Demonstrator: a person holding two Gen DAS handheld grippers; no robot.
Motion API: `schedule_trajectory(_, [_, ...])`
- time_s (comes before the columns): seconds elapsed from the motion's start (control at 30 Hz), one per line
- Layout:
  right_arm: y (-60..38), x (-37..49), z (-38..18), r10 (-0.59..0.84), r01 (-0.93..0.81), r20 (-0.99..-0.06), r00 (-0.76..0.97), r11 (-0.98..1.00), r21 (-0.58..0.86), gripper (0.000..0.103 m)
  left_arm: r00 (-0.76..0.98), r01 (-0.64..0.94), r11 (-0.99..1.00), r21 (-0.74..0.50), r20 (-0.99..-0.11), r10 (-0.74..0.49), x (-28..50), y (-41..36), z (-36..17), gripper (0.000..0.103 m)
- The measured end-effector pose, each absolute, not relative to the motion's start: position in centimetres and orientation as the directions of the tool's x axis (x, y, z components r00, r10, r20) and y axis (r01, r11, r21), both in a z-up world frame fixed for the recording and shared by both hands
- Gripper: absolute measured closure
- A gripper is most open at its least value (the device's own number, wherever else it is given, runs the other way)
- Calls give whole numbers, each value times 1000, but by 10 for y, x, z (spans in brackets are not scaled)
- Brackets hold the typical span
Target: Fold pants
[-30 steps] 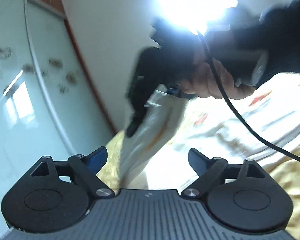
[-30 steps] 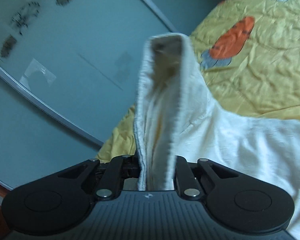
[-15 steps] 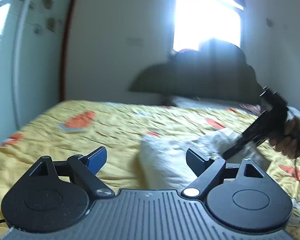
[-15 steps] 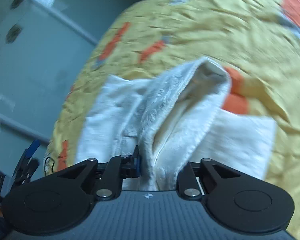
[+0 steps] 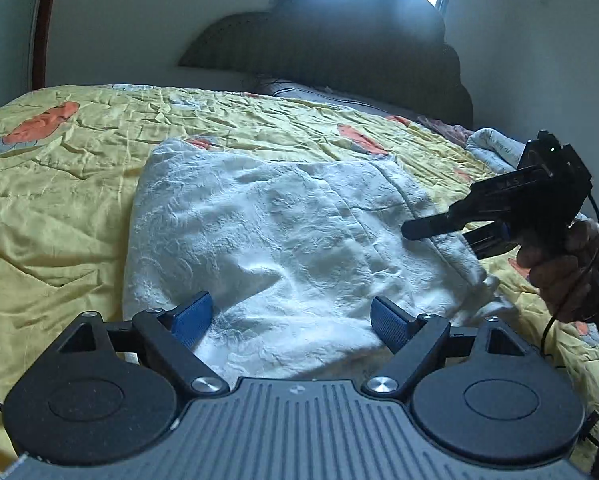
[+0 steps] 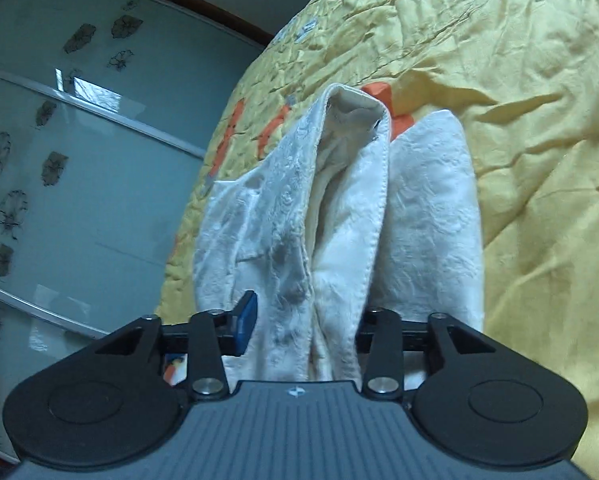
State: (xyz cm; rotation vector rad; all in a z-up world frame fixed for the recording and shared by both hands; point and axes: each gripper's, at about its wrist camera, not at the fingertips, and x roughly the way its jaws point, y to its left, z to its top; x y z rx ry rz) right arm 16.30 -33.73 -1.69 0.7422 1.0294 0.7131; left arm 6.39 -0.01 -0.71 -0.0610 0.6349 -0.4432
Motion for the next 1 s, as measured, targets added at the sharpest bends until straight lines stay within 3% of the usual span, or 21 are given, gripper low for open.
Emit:
schedule_trajectory(0.1, [-342, 173, -2, 782, -206, -499, 374, 594, 777, 78, 700, 392, 897, -205, -566, -435, 61, -1, 1, 14])
schedule_trajectory(0.23, [-359, 174, -13, 759, -136, -528, 380, 611, 780, 76, 712, 372, 902, -220, -556, -430, 59, 6, 7, 16])
schedule_trajectory(0.37, [-402, 143, -4, 702, -70, -428, 570, 560, 825, 72, 764, 324, 908, -268, -492, -418, 52, 31, 28, 15])
schedule_trajectory(0.47, [-404, 134, 3, 774, -130, -311, 551, 448, 885, 72, 763, 316, 906, -280, -492, -418, 57, 43, 33, 15])
schedule_trajectory(0.7, [-355, 141, -4, 719, -119, -553, 422, 649, 752, 72, 739, 278, 925, -258, -558, -378, 63, 35, 14, 15])
schedule_trajectory(1.0, [-352, 128, -6, 736, -126, -549, 396, 635, 762, 71, 731, 312, 919, -241, -557, -394, 56, 36, 11, 15])
